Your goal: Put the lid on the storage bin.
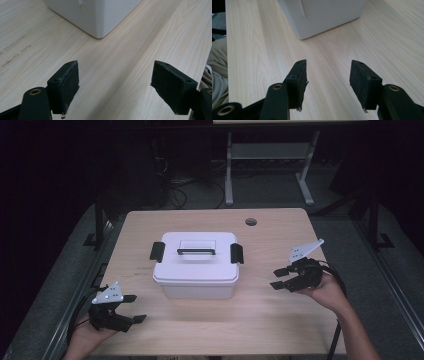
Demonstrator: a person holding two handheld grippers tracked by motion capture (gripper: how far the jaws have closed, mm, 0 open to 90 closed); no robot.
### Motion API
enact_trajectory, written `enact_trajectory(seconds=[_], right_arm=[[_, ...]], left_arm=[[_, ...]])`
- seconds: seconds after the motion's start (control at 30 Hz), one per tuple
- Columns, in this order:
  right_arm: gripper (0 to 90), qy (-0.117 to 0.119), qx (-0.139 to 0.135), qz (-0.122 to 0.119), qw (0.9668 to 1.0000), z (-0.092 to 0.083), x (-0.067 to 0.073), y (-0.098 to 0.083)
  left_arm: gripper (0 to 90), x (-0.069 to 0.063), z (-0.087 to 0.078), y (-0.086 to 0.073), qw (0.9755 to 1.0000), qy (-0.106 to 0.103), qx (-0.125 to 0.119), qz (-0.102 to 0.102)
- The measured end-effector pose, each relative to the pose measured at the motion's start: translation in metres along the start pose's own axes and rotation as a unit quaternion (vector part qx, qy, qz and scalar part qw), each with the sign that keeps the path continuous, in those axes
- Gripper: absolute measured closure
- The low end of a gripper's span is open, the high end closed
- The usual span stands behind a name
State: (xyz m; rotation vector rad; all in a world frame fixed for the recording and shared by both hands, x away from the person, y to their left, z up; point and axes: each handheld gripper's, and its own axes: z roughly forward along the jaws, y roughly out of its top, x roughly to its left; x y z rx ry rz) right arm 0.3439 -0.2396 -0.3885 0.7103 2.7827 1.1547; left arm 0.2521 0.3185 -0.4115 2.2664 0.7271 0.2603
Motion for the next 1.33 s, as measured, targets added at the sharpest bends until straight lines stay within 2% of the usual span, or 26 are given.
enact_trajectory(seconds=[0.53, 0.93, 1.33], right_arm=[[46.6, -0.003, -0.005, 0.018, 0.9998, -0.002, 0.001, -0.024], [46.3, -0.002, -0.005, 0.025, 0.9997, -0.002, 0.003, -0.034], [45.4, -0.004, -0.018, 0.037, 0.9992, -0.005, 0.006, -0.053]], left_arm=[[21.6, 0.0, 0.001, 0.0, 1.0, 0.0, 0.003, 0.002], [21.6, 0.0, 0.0, 0.0, 1.0, 0.001, 0.001, 0.001], [21.5, 0.001, 0.002, 0.0, 1.0, 0.004, 0.0, -0.001]])
